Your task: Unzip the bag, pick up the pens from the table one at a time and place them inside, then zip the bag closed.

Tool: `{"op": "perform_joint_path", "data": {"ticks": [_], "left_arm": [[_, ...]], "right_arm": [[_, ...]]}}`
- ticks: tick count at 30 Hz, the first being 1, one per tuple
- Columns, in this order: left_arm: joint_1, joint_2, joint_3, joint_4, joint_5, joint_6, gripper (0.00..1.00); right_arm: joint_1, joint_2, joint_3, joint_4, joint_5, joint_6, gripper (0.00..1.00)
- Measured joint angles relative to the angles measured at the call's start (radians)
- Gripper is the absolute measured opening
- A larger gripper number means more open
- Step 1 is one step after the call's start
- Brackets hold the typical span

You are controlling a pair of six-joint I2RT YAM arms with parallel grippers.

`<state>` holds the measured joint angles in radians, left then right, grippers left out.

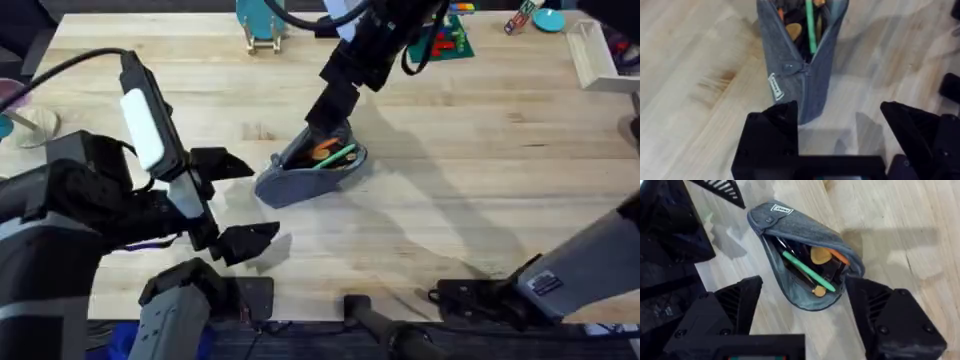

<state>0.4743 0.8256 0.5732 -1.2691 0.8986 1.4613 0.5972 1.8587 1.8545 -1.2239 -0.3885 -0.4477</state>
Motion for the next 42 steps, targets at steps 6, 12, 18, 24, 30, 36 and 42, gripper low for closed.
{"op": "perform_joint_path", "data": {"ticks": [6, 12, 18, 24, 30, 36, 42], "left_arm": [[0.052, 0.0, 0.0, 0.021, 0.007, 0.024, 0.996], [0.135, 0.0, -0.025, 0.062, 0.049, 0.025, 0.995], [0.139, 0.0, -0.03, 0.075, 0.056, 0.026, 0.995], [0.139, 0.03, -0.046, 0.114, 0.068, 0.029, 0.995], [0.14, 0.107, -0.053, 0.139, 0.086, 0.034, 0.995], [0.133, 0.203, -0.053, 0.16, 0.105, 0.051, 0.995], [0.1, 0.245, -0.054, 0.167, 0.108, 0.067, 0.995]], "right_arm": [[0.0, 0.0, 0.0, -0.002, 0.0, 0.011, 0.998], [0.0, 0.0, 0.0, -0.003, 0.0, 0.023, 0.998], [0.0, 0.0, 0.0, -0.003, 0.0, 0.026, 0.998], [0.0, 0.0, 0.0, -0.001, 0.0, 0.026, 0.998], [0.0, 0.0, 0.0, 0.0, 0.0, 0.026, 0.998], [0.0, 0.0, 0.001, 0.0, 0.0, 0.026, 0.998], [0.0, 0.0, 0.001, 0.0, 0.0, 0.026, 0.998]]}}
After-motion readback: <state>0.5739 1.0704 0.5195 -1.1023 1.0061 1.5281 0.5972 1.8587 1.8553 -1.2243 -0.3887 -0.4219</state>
